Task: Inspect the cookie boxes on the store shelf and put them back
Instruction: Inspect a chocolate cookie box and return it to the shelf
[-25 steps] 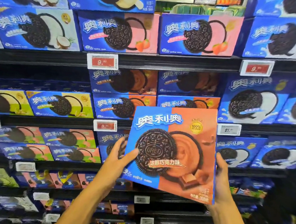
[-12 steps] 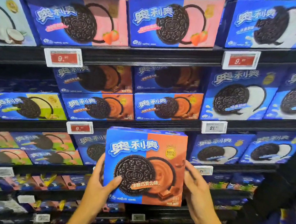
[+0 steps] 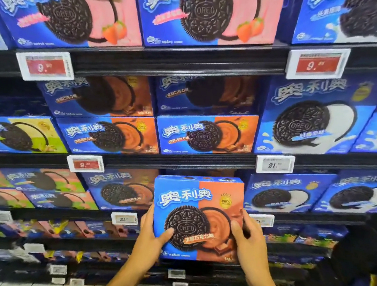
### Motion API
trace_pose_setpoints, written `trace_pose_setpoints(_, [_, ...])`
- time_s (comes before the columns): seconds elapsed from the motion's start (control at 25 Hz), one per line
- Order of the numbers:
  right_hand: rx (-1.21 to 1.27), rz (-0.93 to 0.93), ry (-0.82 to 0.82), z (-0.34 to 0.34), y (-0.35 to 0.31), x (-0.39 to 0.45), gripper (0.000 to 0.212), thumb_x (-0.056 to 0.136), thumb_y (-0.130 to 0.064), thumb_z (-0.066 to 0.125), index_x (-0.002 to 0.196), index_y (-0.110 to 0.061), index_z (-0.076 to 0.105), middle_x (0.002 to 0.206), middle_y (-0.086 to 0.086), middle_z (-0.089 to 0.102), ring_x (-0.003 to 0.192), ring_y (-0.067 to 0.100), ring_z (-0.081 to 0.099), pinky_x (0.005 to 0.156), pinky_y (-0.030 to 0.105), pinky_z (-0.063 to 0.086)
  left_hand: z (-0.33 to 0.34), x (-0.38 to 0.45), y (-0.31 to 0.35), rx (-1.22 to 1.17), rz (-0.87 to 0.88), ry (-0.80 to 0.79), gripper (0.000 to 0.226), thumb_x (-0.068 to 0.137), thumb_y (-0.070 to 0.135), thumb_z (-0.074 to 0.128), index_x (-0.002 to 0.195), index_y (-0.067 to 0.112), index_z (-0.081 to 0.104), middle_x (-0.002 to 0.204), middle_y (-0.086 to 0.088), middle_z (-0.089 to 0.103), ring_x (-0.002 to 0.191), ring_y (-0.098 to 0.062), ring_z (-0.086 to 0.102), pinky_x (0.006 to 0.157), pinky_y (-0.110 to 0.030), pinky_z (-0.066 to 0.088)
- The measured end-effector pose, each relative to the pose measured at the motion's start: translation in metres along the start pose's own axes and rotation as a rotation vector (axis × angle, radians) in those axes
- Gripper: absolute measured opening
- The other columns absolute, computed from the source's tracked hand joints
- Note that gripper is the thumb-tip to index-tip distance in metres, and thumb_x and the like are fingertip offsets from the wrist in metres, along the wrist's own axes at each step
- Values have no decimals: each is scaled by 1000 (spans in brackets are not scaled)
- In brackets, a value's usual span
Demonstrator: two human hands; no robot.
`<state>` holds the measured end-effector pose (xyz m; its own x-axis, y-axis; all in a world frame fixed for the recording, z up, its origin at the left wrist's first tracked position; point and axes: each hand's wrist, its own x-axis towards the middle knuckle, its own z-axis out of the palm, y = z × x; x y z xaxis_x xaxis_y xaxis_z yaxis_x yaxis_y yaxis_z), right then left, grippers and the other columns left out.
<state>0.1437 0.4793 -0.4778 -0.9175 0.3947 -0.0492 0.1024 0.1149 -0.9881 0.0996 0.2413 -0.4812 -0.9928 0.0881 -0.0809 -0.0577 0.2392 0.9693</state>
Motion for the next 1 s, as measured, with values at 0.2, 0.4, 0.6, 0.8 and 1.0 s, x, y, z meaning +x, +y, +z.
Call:
trace_pose_setpoints(0.2, [-77, -31, 76, 4, -4, 31, 39, 103, -22, 54, 141, -18, 57, 136, 6, 53, 127, 18, 51, 108, 38, 42, 18, 27, 21, 155, 68, 85, 67, 91, 2, 64, 148, 22, 36, 129, -4, 40, 116, -3, 42, 105, -15, 30])
trace_pose_setpoints(0.4, [-102, 29, 180, 17, -5, 46, 43, 102, -26, 53, 144, -19, 54, 144, 3, 54, 131, 21, 51, 111, 44, 41, 24, 45, 22, 136, 28, 143, 48, 100, 13, 54, 146, 22, 42, 133, -1, 46, 119, -10, 47, 98, -18, 33])
trace_pose_setpoints(0.6, [-101, 59, 220, 26, -11, 60, 43, 103, -25, 52, 146, -21, 52, 143, 2, 59, 129, 25, 54, 107, 39, 42, 27, 65, 27, 17, -6, 201, 27, 104, 16, 47, 127, 28, 52, 115, 18, 62, 94, 21, 57, 75, 0, 40])
trace_pose_setpoints(0.8, [-48, 97, 165, 34, -12, 73, 39, 105, -25, 48, 144, -20, 48, 136, -1, 61, 122, 24, 57, 105, 44, 45, 37, 73, 29, -161, -92, 234, 31, 103, 15, 46, 135, 16, 49, 129, -1, 62, 107, 8, 61, 89, -12, 48])
trace_pose_setpoints(1.0, [23, 115, 118, 36, -12, 82, 43, 106, -28, 46, 148, -19, 38, 127, -5, 56, 116, 19, 54, 96, 33, 38, 48, 74, 27, -260, -137, 288, 52, 104, 21, 48, 153, 14, 30, 157, -9, 36, 143, -22, 35, 118, -39, 30])
